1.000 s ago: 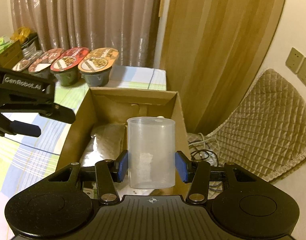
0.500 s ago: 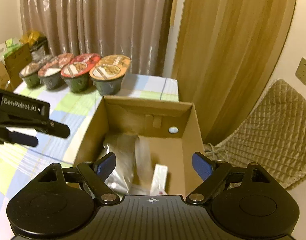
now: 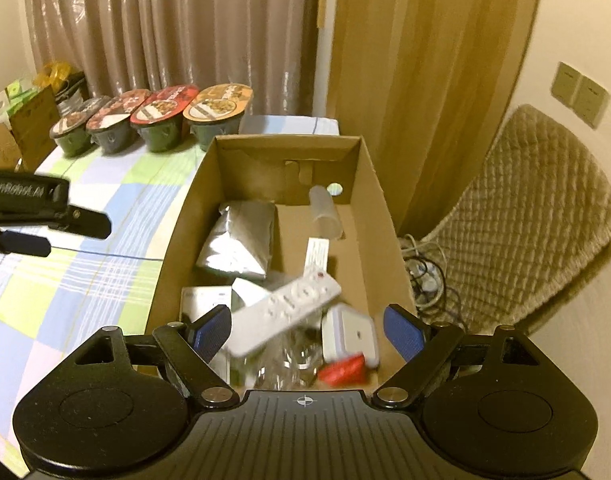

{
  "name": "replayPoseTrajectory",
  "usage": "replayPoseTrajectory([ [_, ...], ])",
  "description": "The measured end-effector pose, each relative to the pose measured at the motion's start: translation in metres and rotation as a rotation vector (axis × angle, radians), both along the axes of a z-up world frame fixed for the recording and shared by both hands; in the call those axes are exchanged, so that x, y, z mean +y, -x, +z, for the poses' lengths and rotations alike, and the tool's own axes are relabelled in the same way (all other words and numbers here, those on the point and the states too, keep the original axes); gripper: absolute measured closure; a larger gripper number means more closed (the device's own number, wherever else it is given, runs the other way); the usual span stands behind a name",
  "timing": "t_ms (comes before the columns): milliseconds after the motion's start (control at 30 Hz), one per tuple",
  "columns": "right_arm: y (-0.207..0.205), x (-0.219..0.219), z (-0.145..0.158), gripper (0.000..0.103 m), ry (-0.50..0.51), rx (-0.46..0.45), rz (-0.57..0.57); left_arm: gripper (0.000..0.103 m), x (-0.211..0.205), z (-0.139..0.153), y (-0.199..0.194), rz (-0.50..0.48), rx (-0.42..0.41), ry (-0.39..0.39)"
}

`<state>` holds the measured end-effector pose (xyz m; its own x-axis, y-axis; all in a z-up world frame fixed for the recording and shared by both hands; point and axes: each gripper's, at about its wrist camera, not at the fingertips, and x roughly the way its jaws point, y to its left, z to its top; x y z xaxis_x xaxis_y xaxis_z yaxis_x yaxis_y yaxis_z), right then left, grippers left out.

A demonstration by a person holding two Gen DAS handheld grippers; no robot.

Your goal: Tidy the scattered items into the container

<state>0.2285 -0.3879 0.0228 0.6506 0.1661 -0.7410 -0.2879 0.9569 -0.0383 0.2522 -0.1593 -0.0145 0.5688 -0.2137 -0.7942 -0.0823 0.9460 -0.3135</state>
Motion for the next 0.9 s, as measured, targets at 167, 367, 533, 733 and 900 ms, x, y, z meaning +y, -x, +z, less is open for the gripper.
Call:
replayPoseTrajectory([
  [167, 0.034, -0.011, 0.018, 0.014, -0.040, -0.011, -0.028, 0.004, -0.010, 0.015, 0.046, -0.024, -0.052, -0.019],
  [367, 0.077, -0.021, 0.032, 0.003, -0.072, -0.039, -0.072, 0.002, -0.009, 0.032, 0.094, -0.035, -0.101, 0.009],
  [533, 0.111, -0.026, 0.043, 0.000, -0.109, -0.078, -0.098, 0.002, -0.014, 0.044, 0.122, -0.068, -0.168, -0.011],
  [733, 0.142, -0.029, 0.047, 0.000, -0.064, -0.105, -0.093, 0.002, -0.018, 0.044, 0.153, -0.086, -0.173, -0.083],
  [900, 0.159, -0.034, 0.041, 0.000, -0.053, -0.095, -0.108, 0.002, -0.019, 0.038, 0.172, -0.091, -0.151, -0.099],
])
